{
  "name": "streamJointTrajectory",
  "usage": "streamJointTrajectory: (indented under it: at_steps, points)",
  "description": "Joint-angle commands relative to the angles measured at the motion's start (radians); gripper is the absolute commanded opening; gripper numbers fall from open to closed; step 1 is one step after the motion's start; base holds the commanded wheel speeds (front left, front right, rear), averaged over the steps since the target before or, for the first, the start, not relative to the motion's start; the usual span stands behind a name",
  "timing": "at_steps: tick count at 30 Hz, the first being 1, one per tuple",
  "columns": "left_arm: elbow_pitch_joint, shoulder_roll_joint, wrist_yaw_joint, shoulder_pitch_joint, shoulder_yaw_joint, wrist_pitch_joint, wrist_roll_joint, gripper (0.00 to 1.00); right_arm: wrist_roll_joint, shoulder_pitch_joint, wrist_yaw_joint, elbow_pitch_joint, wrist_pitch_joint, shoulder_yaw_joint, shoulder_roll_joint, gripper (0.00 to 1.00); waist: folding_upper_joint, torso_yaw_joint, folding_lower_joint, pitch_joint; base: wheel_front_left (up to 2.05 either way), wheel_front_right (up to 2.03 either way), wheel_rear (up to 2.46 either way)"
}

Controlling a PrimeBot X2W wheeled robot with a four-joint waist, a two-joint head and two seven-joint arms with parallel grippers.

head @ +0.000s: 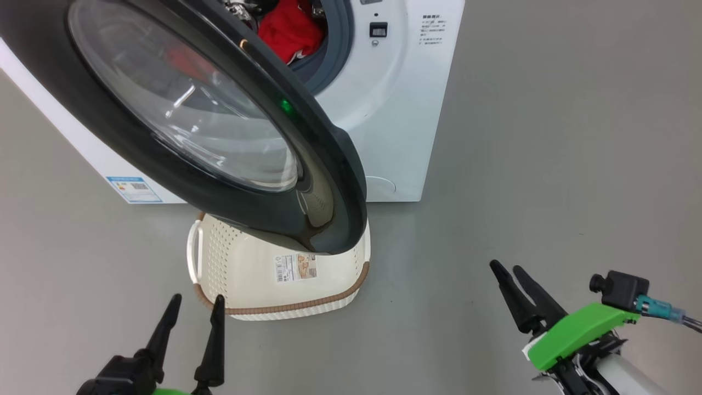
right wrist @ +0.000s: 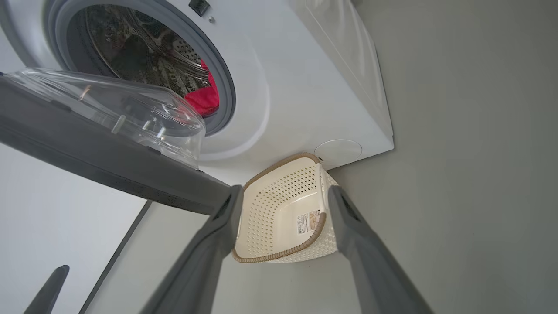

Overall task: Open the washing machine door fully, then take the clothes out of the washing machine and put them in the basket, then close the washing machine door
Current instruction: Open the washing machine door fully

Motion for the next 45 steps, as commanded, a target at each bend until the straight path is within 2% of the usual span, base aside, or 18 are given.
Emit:
streamJointTrajectory:
  at_steps: [1, 4, 6, 12, 17, 24, 31, 45]
  points:
    - [-0.017, 0.015, -0.005, 0.001, 0.035, -0.012, 0.007, 1.00, -0.026, 0.015, 0.008, -0.019, -0.041, 0.028, -0.025, 1.00, 0.0000, -0.001, 0.0000, -0.002, 0.00, 0.00, 0.00]
    - [-0.015, 0.015, -0.005, 0.005, 0.038, -0.012, 0.007, 1.00, -0.112, 0.020, 0.008, -0.003, -0.081, 0.033, -0.041, 1.00, 0.0000, -0.004, 0.0000, -0.004, 0.00, 0.00, 0.00]
    - [-0.015, 0.015, -0.005, 0.006, 0.042, -0.012, 0.007, 1.00, -0.199, 0.025, 0.008, -0.018, -0.082, -0.033, -0.034, 1.00, 0.0000, -0.007, 0.0000, -0.003, 0.00, 0.00, 0.00]
    - [-0.014, 0.015, -0.005, 0.006, 0.050, -0.012, 0.009, 1.00, -0.457, 0.100, 0.008, -0.091, -0.083, -0.238, 0.054, 1.00, 0.0000, -0.010, 0.0000, -0.005, 0.00, 0.00, 0.00]
    - [-0.027, 0.015, -0.005, 0.004, 0.056, -0.012, 0.011, 1.00, -0.660, 0.143, 0.008, -0.144, -0.083, -0.338, 0.104, 1.00, 0.0000, -0.010, 0.0000, -0.008, 0.00, 0.00, 0.00]
    - [-0.045, 0.015, -0.005, 0.004, 0.061, -0.012, 0.011, 1.00, -0.838, 0.190, 0.008, -0.219, -0.083, -0.440, 0.161, 1.00, 0.0000, -0.007, 0.0000, -0.007, 0.00, 0.00, 0.00]
    - [-0.047, 0.015, -0.005, 0.006, 0.058, -0.012, 0.009, 1.00, -0.935, 0.233, 0.008, -0.234, -0.083, -0.488, 0.209, 1.00, 0.0000, -0.003, 0.0000, -0.006, 0.00, 0.00, 0.00]
    - [-0.046, 0.015, -0.005, 0.004, 0.054, -0.012, 0.009, 1.00, -0.957, 0.236, 0.008, -0.239, -0.083, -0.512, 0.232, 1.00, 0.0000, -0.001, 0.0000, -0.005, 0.00, 0.00, 0.00]
